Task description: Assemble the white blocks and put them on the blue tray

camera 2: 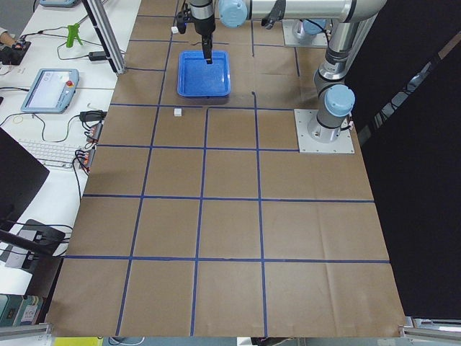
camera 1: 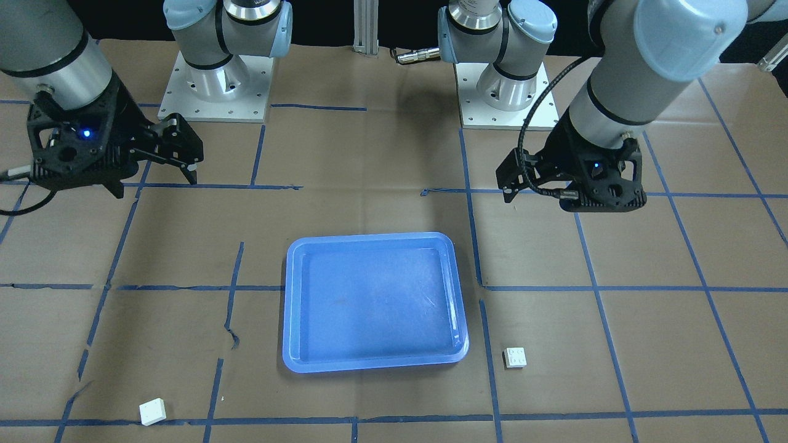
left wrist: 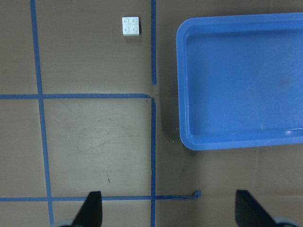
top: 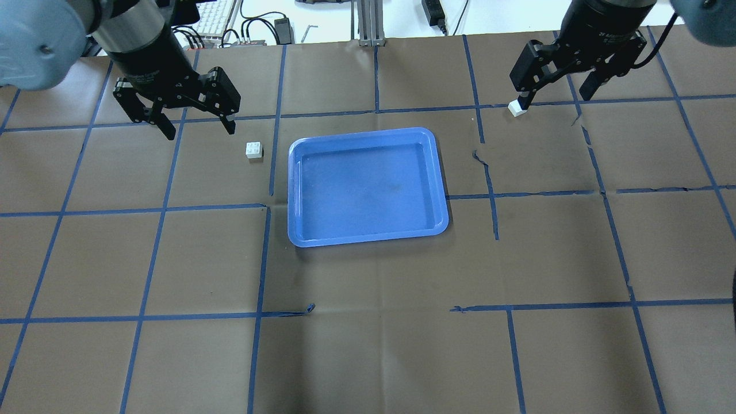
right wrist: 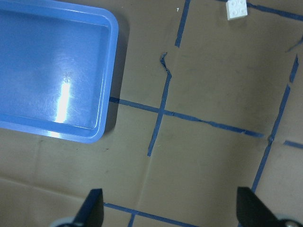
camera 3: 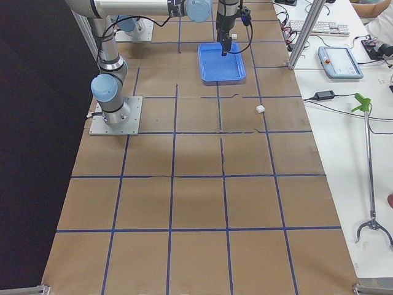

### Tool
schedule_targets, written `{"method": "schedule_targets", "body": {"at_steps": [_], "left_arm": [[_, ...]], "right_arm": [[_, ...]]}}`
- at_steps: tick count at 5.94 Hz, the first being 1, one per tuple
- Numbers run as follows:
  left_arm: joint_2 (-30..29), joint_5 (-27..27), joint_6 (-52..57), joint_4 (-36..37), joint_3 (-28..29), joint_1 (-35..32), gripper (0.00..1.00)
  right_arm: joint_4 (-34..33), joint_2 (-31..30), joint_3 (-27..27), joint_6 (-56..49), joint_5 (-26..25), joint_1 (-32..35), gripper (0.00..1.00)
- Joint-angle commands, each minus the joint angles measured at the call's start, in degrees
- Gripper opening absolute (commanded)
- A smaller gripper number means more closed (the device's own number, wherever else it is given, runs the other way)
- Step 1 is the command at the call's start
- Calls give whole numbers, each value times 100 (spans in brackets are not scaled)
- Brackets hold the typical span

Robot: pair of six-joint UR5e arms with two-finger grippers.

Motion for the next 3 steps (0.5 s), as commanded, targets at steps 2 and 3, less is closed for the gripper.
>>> {"method": "schedule_targets", "body": {"at_steps": [2, 3], "left_arm": [[-1463, 3, 17, 1777, -27, 159, 99], [-1893, -5, 17, 2408, -36, 167, 99]], "right_arm": [[-536, 574, -69, -2727, 6, -271, 100], [-1088, 759, -79, -3658, 6, -402, 100]]}}
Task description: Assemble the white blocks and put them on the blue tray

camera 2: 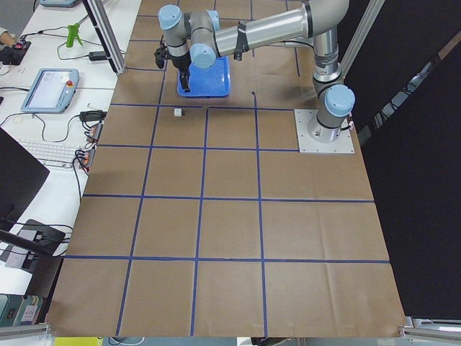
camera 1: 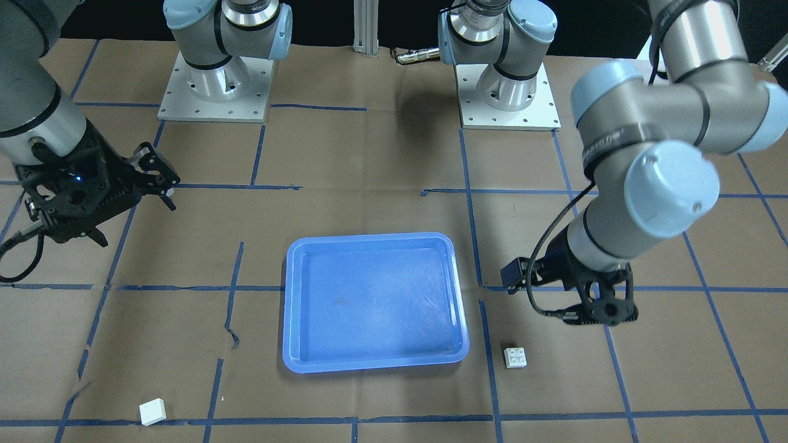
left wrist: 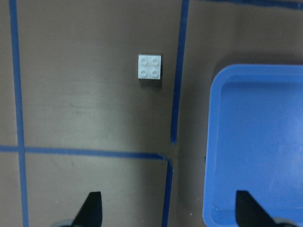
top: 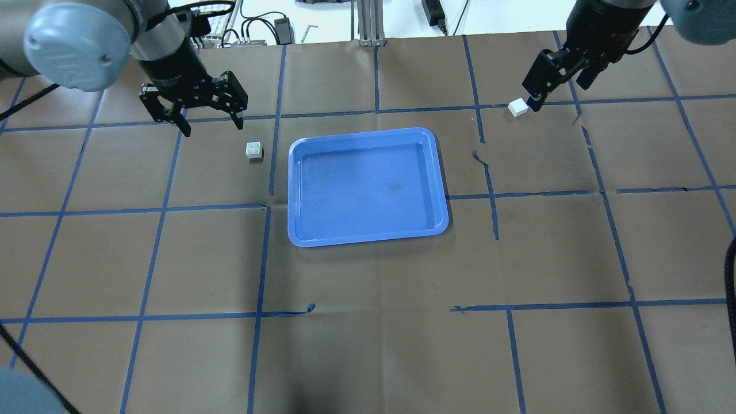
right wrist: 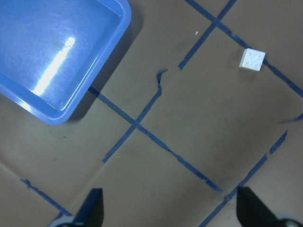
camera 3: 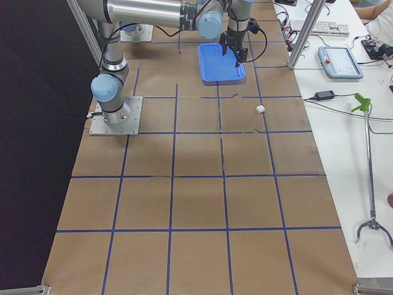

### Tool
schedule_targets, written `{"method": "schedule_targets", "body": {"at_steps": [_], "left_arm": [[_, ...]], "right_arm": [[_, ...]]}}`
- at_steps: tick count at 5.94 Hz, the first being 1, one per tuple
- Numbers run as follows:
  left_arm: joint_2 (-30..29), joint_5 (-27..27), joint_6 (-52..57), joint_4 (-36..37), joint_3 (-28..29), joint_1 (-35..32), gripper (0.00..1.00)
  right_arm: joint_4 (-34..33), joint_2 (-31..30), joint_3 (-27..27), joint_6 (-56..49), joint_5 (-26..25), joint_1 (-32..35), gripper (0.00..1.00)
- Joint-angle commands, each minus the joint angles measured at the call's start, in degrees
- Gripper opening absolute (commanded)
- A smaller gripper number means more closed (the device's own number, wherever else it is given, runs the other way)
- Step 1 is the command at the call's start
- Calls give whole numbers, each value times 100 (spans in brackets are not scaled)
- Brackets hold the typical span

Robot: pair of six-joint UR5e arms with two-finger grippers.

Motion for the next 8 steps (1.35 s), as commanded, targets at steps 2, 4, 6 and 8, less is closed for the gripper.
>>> {"method": "schedule_targets", "body": {"at_steps": [2, 4, 6, 8], "left_arm": [[-765, 21, -22, 969, -69, 5, 99], [-1003, 4, -31, 1915, -550, 5, 99], [-1144, 21, -5, 2489, -790, 5, 94], [-1110, 21, 100, 2490, -712, 5, 34]], "right_arm": [[-945, 645, -105, -3262, 42, -273, 100], [-1036, 1434, -718, -4879, 87, -309, 100], [-1036, 2277, -1570, -6455, 130, -309, 100], [-1045, 2999, -2152, -7181, 429, -309, 100]]}}
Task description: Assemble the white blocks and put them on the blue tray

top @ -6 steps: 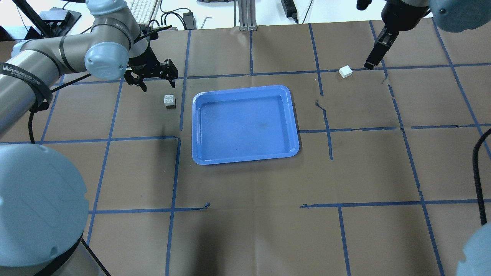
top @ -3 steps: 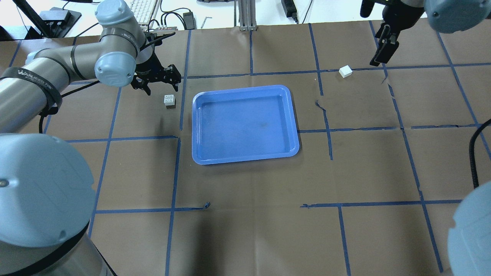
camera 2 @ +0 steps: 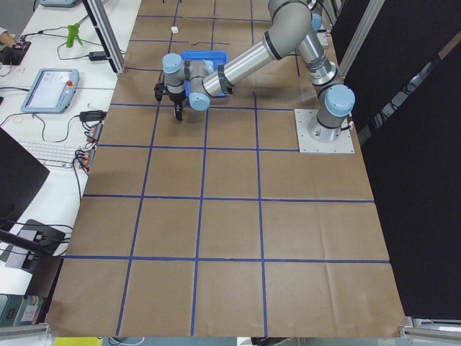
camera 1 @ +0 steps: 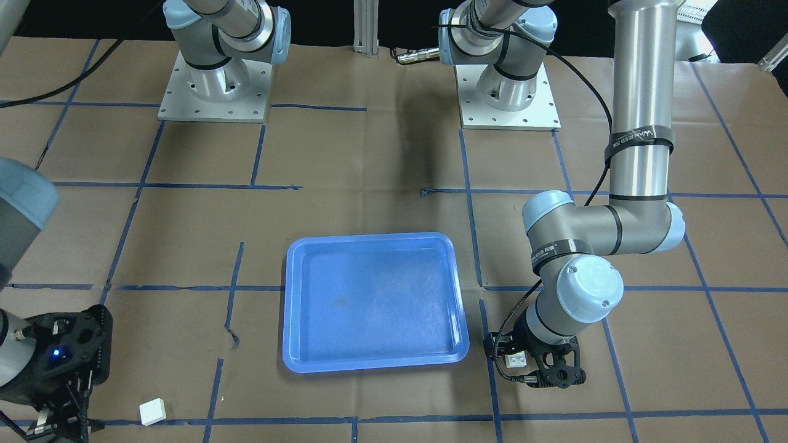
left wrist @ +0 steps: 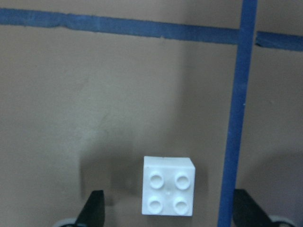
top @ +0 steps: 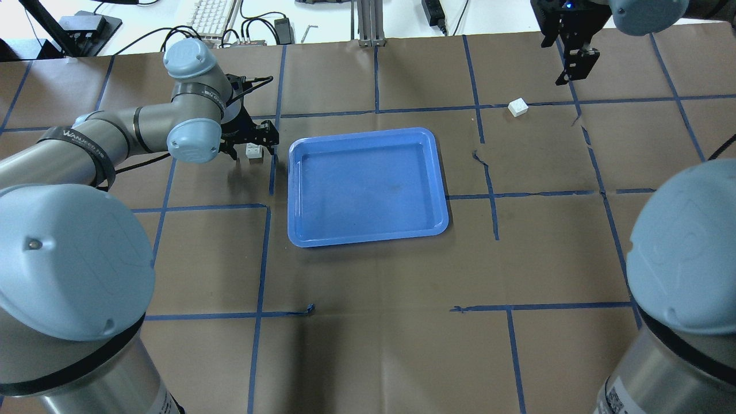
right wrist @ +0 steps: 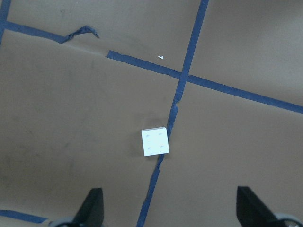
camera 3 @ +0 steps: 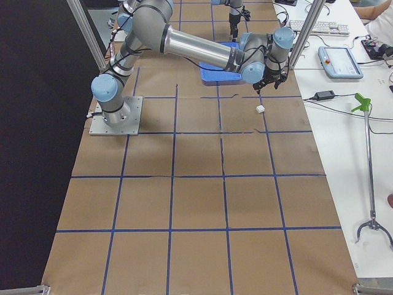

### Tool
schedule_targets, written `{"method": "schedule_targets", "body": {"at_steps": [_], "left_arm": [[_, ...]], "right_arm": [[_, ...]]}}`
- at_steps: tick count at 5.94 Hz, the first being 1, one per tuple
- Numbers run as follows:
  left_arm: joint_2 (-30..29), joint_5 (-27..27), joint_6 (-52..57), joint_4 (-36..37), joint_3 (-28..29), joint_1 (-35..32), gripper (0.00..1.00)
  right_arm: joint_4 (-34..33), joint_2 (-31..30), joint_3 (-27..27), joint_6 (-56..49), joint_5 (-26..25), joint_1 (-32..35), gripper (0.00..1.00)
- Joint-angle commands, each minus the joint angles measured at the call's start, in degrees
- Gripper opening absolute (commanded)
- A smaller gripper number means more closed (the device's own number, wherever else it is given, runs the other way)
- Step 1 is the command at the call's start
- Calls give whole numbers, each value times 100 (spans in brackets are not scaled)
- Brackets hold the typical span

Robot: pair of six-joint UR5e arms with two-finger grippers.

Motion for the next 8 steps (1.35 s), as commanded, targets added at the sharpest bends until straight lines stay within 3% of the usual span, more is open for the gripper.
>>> {"method": "schedule_targets", "body": {"at_steps": [1, 4, 6, 8], "left_arm": [[106, 1, 96, -42, 100, 0, 18], [500, 19, 97, -138, -31, -96, 11], [1019, 36, -95, -1094, 126, -760, 11], [1022, 10, -1294, -1176, 83, -1386, 11]], "right_arm": [[-2, 418, -203, -245, 32, 0, 100], [-2, 463, 349, -314, 39, 0, 100], [-630, 559, 527, -541, 66, 0, 100], [-766, 682, 518, -569, 75, 0, 100]]}}
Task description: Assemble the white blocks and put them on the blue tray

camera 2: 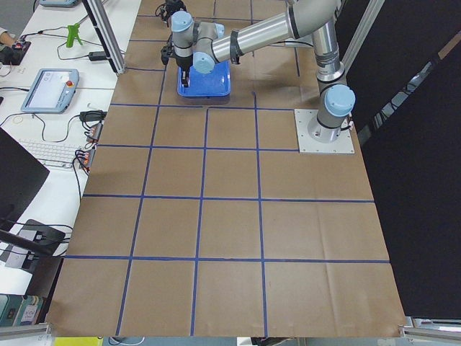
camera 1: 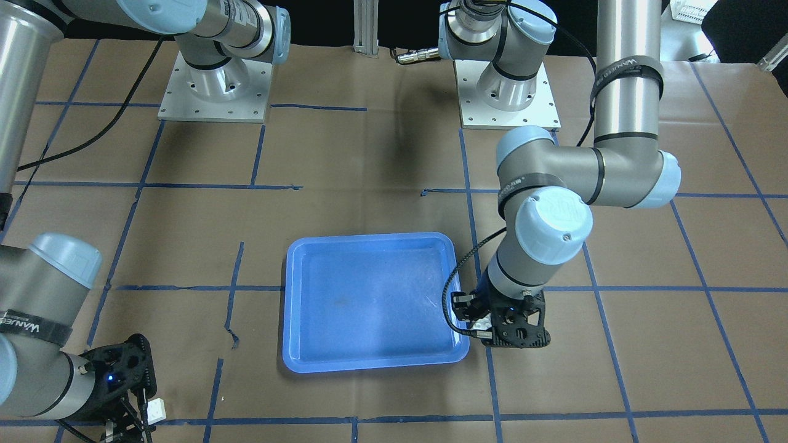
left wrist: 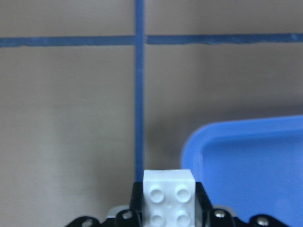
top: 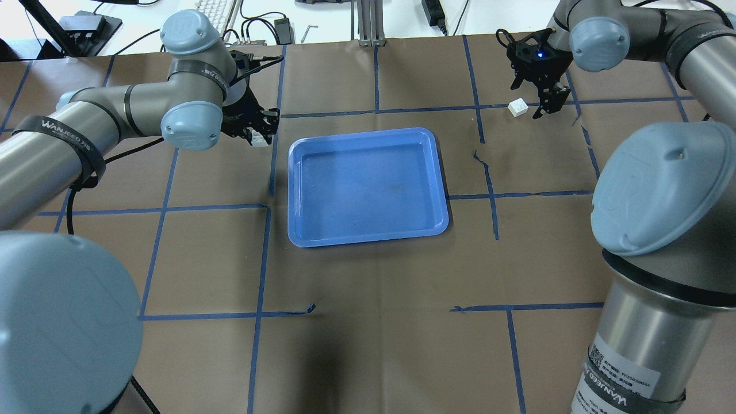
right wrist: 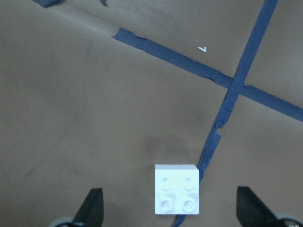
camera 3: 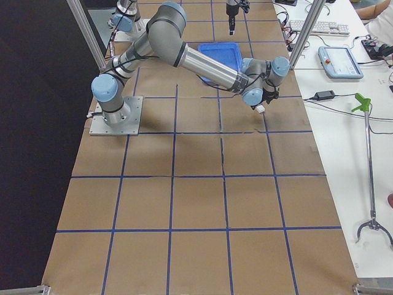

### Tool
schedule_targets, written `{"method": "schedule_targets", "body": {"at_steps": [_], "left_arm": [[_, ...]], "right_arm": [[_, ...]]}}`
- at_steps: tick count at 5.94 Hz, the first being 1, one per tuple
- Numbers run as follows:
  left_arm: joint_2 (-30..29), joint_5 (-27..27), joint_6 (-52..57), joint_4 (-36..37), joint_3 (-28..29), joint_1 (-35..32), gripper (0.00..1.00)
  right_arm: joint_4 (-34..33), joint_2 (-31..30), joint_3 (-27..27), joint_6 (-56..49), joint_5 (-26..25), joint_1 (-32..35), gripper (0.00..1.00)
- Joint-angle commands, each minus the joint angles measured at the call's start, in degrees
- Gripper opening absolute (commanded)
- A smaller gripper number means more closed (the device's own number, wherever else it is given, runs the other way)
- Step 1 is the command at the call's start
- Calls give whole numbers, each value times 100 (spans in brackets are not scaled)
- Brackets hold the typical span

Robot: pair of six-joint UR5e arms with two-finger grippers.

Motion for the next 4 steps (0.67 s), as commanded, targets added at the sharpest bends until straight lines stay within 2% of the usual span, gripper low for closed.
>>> {"method": "schedule_targets", "body": {"at_steps": [1, 2, 4], "left_arm": [[-48, -13, -784, -32, -15, -646, 11], [-49, -4, -325, 3, -129, -893, 11], [-49, 337, 2654, 12, -278, -1133, 11]], "right_arm": [[-281, 114, -3, -7, 16, 0, 100], [-283, 115, 6, -7, 24, 0, 92], [-283, 115, 15, -7, 59, 0, 65]]}}
